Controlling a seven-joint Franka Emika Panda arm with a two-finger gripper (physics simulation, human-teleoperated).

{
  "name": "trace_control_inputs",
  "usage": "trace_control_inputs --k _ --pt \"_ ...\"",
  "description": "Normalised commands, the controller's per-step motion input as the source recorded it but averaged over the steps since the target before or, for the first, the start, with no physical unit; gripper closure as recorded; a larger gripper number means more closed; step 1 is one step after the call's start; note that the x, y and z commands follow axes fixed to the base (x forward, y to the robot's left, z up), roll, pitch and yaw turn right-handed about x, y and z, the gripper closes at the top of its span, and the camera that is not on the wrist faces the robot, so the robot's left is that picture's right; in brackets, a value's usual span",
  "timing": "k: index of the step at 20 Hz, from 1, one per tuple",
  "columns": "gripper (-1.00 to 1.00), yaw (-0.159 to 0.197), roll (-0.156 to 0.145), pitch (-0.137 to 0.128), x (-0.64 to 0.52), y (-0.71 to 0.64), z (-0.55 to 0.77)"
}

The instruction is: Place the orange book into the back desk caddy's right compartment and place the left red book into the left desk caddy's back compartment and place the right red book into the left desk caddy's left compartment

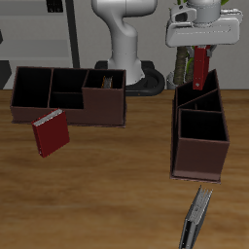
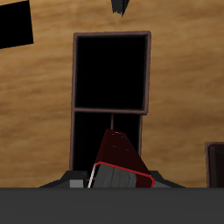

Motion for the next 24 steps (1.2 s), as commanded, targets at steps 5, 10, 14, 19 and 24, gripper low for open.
trace_control_inputs --k 5,10,14,19,24 --pt "1.00 0.042 0.007 -0.027 0.19 0.14 0.01" --pt "1.00 0.016 0.010 -0.003 0.11 0.10 0.00" --pt "1.00 0.022 0.021 -0.014 -0.04 0.15 -0.02" --pt "1.00 0.029 0.022 0.025 0.06 0.11 -0.20" --pt "1.00 0.010 -0.009 -0.003 0.03 -0.04 -0.06"
